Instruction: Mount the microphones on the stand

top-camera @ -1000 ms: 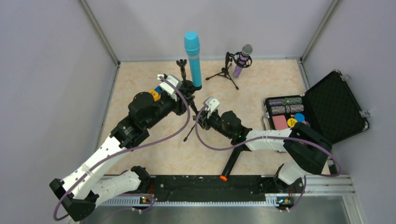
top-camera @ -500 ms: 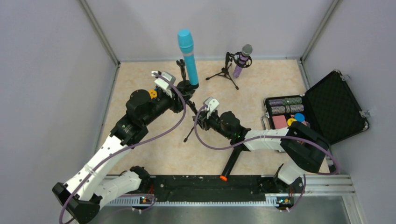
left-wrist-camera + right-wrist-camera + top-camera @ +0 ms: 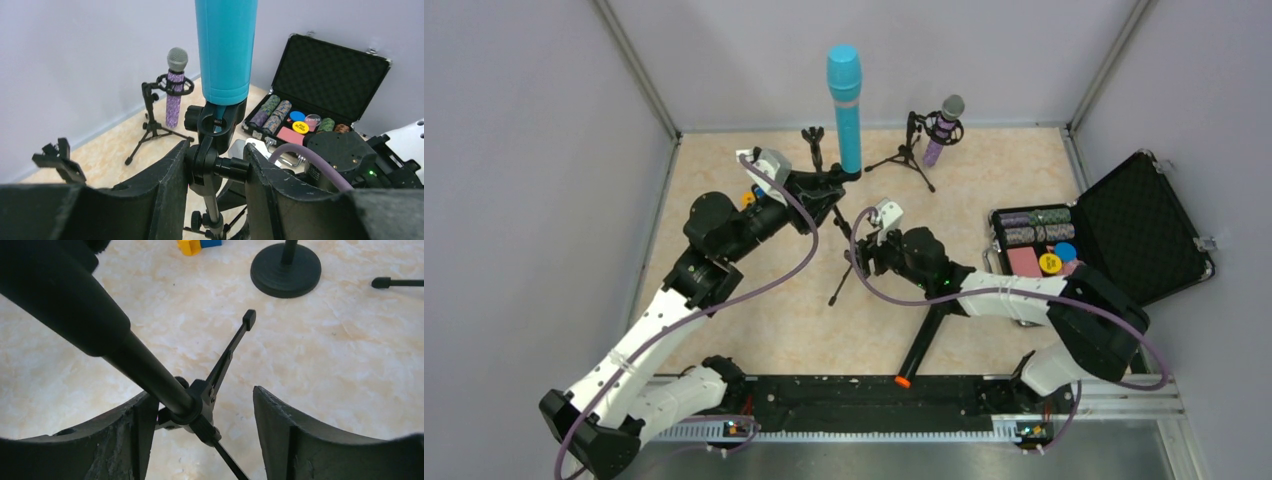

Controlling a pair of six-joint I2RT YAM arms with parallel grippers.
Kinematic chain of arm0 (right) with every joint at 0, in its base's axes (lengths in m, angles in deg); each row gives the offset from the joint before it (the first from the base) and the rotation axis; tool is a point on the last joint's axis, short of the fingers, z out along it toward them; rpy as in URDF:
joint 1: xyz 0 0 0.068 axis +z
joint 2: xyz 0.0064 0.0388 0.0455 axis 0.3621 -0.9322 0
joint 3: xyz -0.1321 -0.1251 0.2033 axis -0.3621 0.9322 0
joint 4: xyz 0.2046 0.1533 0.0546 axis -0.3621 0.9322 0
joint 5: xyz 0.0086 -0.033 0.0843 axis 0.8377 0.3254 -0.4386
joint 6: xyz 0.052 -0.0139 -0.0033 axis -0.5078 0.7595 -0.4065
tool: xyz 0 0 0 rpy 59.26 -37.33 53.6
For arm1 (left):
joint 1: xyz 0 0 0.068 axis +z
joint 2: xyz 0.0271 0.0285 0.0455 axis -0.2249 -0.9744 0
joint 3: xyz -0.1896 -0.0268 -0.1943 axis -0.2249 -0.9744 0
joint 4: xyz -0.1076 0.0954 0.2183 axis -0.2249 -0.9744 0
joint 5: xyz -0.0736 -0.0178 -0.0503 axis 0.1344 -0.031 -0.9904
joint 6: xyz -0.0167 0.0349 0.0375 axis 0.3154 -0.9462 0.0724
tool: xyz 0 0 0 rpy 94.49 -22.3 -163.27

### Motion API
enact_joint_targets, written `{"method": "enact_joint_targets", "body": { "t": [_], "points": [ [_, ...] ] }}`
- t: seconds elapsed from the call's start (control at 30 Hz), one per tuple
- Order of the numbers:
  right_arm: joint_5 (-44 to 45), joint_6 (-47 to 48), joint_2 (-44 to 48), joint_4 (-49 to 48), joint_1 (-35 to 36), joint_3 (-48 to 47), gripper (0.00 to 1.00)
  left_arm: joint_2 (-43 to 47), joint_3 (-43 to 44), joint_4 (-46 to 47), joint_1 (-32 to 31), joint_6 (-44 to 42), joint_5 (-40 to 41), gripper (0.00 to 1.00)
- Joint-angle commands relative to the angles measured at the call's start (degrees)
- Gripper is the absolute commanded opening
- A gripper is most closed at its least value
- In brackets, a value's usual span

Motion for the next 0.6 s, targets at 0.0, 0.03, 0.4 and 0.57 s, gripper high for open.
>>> {"method": "enact_joint_targets", "body": {
  "t": [0.0, 0.03, 0.4, 0.57],
  "points": [
    [-2.6, -1.3, 5.5, 7.5, -1.3, -0.9, 0.7, 0.7, -0.7, 18.6, 0.4, -1.5, -3.8, 0.0],
    [-2.7, -1.4, 6.6, 7.6, -1.6, -0.9, 0.73, 0.4, -1.2, 19.0, 0.4, -1.6, -3.7, 0.0],
    [-9.7, -3.2, 14.2, 8.2, -4.5, 1.5, 0.81, -3.1, -4.9, 23.0, 0.4, -2.7, -0.1, 0.0],
    [-11.8, -3.8, 16.2, 8.8, -5.3, 2.6, 0.83, -4.4, -5.1, 24.6, 1.0, -2.1, 0.5, 0.0]
  ]
}}
